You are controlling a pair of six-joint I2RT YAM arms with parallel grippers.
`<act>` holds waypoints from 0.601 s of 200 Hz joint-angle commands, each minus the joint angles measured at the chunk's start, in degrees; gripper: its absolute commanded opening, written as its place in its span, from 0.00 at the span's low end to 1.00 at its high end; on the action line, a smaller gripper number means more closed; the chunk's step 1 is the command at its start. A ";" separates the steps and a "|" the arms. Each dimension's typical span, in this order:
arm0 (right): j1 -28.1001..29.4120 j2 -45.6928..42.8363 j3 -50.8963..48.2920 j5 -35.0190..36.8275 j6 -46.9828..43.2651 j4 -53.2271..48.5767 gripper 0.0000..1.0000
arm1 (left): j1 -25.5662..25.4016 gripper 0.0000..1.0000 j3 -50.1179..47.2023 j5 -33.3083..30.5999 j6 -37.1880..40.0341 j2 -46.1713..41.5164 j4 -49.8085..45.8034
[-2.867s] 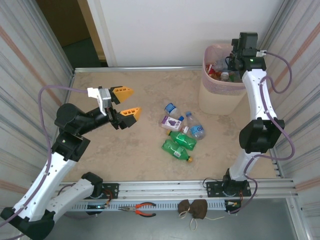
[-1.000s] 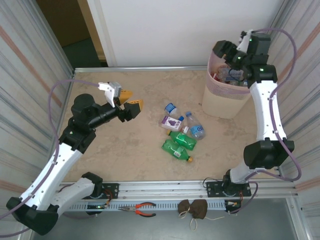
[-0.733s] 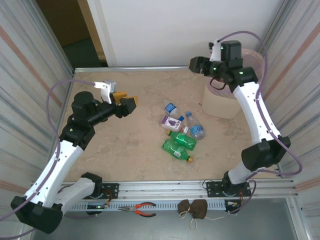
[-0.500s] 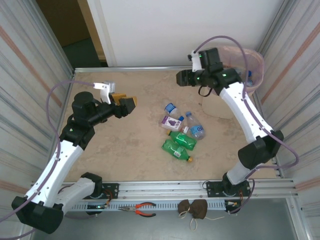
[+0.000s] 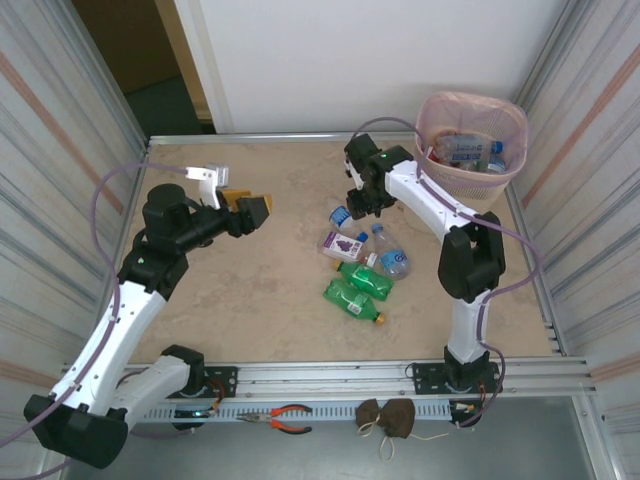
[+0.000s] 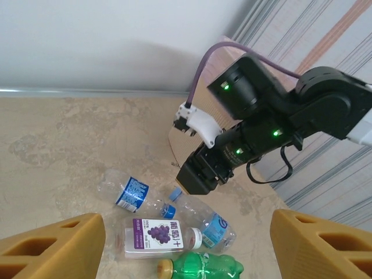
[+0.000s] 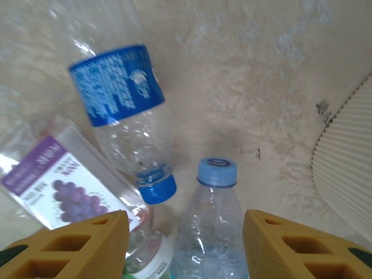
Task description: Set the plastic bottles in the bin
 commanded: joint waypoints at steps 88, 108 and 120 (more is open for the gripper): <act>-3.26 10.02 -0.29 0.05 -0.94 -0.22 0.48 | 0.97 0.75 -2.25 -0.45 -1.71 -2.45 0.33; -3.41 11.28 -0.09 0.24 -1.11 -0.15 0.47 | 0.95 0.75 -2.45 -0.51 -1.82 -2.76 0.28; -3.51 12.00 0.12 0.48 -1.31 -0.22 0.47 | 1.03 0.75 -2.60 -0.72 -1.86 -2.92 0.30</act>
